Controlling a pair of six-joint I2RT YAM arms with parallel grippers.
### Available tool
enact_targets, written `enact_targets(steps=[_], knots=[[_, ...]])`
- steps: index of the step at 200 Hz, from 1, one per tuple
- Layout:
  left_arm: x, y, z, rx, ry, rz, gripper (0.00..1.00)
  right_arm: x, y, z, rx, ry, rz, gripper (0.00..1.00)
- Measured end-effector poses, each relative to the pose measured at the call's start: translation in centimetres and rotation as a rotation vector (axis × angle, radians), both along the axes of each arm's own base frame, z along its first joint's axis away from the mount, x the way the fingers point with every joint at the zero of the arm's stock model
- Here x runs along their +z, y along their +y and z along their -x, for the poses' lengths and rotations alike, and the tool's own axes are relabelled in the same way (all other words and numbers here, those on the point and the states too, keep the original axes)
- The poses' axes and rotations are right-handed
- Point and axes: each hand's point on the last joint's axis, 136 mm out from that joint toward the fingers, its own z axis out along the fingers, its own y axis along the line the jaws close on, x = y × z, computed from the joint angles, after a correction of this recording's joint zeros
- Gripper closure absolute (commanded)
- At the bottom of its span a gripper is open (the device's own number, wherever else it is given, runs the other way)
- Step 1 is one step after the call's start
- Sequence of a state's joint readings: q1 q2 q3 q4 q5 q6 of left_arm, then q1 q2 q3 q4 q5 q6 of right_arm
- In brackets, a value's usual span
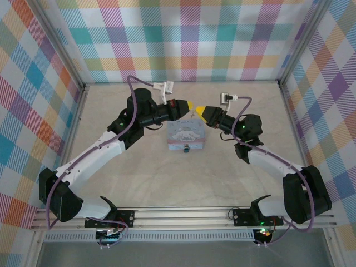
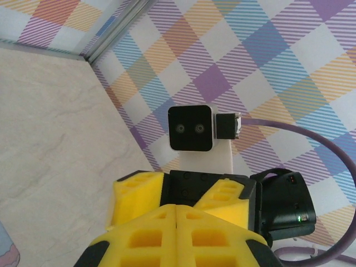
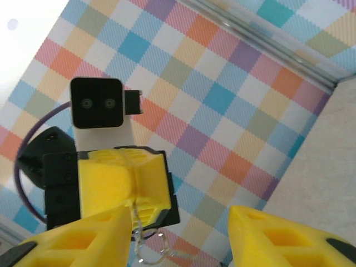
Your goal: Unlock the padlock with the key
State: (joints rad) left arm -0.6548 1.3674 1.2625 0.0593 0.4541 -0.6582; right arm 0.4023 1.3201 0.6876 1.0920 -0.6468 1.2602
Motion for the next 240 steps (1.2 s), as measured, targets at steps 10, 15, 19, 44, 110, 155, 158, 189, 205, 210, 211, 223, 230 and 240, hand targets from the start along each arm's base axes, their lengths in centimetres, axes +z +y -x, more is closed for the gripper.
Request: enact_targets(steps=[10, 15, 19, 44, 110, 155, 158, 189, 205, 210, 211, 223, 230, 240], knots=[[0.0, 0.0, 0.0, 0.0, -0.001, 0.001, 1.0, 0.4, 0.0, 0.2, 0.009, -0.009, -0.013, 0.55], [0.0, 0.0, 0.0, 0.0, -0.001, 0.001, 1.0, 0.6, 0.0, 0.3, 0.012, -0.014, -0.018, 0.56], [0.0, 0.0, 0.0, 0.0, 0.0, 0.001, 1.0, 0.6, 0.0, 0.4, 0.015, -0.015, -0.02, 0.56], [-0.1, 0.0, 0.0, 0.0, 0.003, 0.001, 1.0, 0.9, 0.0, 0.7, 0.034, -0.025, -0.031, 0.59], [0.0, -0.3, -0.3, -0.001, -0.005, 0.012, 1.0, 0.7, 0.2, 1.0, 0.053, -0.027, -0.022, 0.62], [-0.3, -0.6, -0.3, -0.005, 0.0, 0.008, 1.0, 0.7, 0.4, 1.1, 0.061, -0.028, -0.022, 0.65], [-0.3, -0.6, -0.3, -0.005, 0.0, 0.008, 1.0, 0.7, 0.4, 1.1, 0.061, -0.027, -0.021, 0.65], [-0.3, -0.6, -0.3, -0.002, 0.0, 0.008, 1.0, 0.7, 0.5, 1.2, 0.064, -0.027, -0.021, 0.63], [-0.3, -0.5, -0.3, -0.002, 0.0, 0.008, 1.0, 0.6, 0.6, 1.2, 0.066, -0.023, -0.019, 0.64], [-0.4, -0.6, -0.3, -0.003, 0.001, 0.007, 1.0, 0.6, 0.6, 1.2, 0.066, -0.021, -0.019, 0.64], [-0.4, -0.6, -0.3, -0.003, 0.001, 0.007, 1.0, 0.6, 0.6, 1.2, 0.067, -0.02, -0.018, 0.64], [-0.4, -0.7, -0.2, -0.006, 0.001, 0.007, 1.0, 0.5, 0.7, 1.2, 0.069, -0.015, -0.016, 0.64], [-0.4, -0.8, -0.1, -0.009, 0.001, 0.006, 1.0, 0.5, 0.7, 1.2, 0.069, -0.012, -0.015, 0.67], [-0.4, -0.9, 0.0, -0.013, 0.001, 0.007, 1.0, 0.5, 0.8, 1.2, 0.07, -0.012, -0.012, 0.69]])
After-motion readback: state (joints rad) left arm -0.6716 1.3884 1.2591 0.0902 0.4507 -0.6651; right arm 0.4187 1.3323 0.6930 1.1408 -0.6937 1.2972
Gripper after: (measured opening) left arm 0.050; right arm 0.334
